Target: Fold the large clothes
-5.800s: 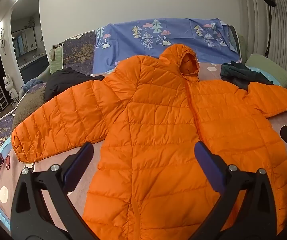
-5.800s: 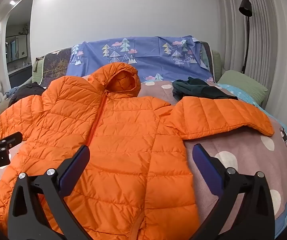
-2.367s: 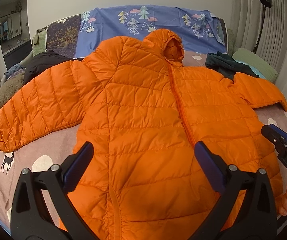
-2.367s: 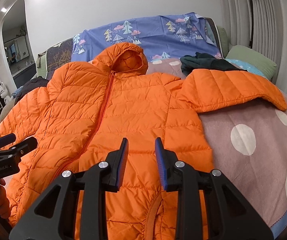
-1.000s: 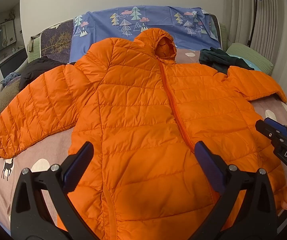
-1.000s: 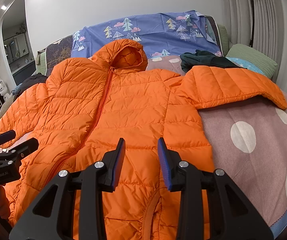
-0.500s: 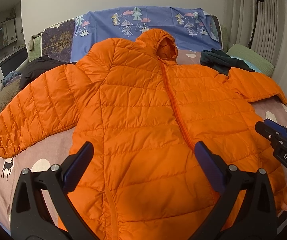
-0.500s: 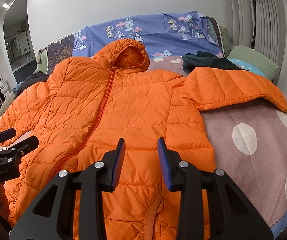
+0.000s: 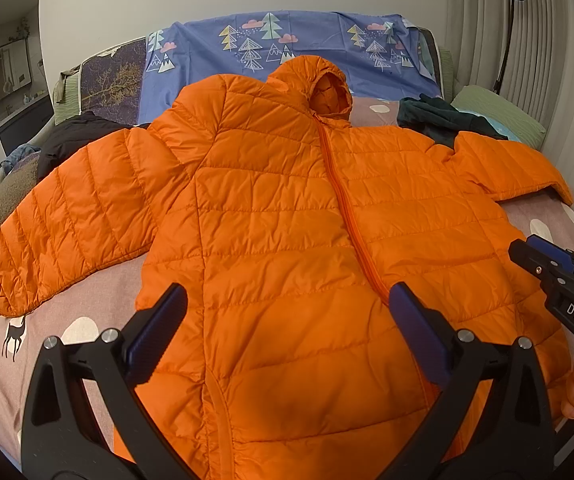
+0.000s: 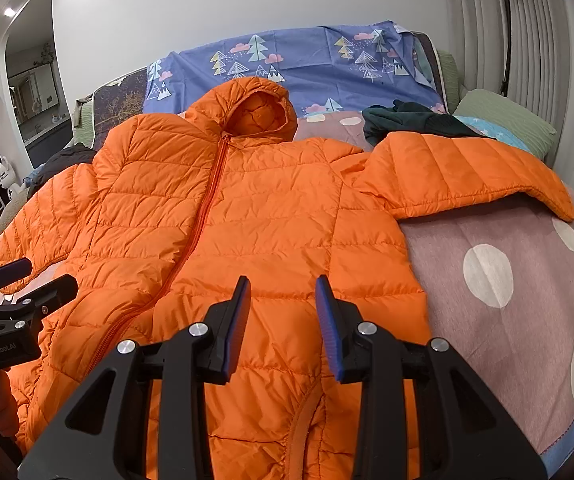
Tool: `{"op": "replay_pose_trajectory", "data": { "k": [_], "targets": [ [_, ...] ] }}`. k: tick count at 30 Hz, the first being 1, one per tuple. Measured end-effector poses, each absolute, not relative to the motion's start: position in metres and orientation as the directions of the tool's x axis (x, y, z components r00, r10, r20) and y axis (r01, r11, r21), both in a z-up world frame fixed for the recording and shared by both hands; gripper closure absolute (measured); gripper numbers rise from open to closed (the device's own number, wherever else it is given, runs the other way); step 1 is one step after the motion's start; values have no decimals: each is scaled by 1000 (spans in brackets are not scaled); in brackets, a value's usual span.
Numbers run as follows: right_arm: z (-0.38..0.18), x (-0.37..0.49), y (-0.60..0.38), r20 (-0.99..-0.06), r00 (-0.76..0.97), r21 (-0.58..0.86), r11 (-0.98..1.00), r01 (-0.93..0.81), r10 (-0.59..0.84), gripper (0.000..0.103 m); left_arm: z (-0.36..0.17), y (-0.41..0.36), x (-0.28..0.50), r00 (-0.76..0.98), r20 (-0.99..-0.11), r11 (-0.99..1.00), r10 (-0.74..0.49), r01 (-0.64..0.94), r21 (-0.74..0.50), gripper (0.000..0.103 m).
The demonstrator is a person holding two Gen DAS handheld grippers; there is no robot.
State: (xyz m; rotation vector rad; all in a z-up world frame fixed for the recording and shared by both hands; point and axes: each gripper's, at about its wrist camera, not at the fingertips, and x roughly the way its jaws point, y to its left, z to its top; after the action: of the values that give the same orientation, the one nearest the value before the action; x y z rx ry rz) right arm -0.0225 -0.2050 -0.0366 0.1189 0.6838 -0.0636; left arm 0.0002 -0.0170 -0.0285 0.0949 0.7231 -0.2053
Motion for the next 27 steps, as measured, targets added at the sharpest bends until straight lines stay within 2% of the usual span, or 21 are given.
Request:
{"op": "replay_pose_trajectory", "data": {
  "k": [27],
  "targets": [
    [-38, -23, -206, -635, 772, 89, 991, 100, -21, 68, -31, -15, 0, 727, -669, 976, -154, 219, 14, 2]
  ]
}}
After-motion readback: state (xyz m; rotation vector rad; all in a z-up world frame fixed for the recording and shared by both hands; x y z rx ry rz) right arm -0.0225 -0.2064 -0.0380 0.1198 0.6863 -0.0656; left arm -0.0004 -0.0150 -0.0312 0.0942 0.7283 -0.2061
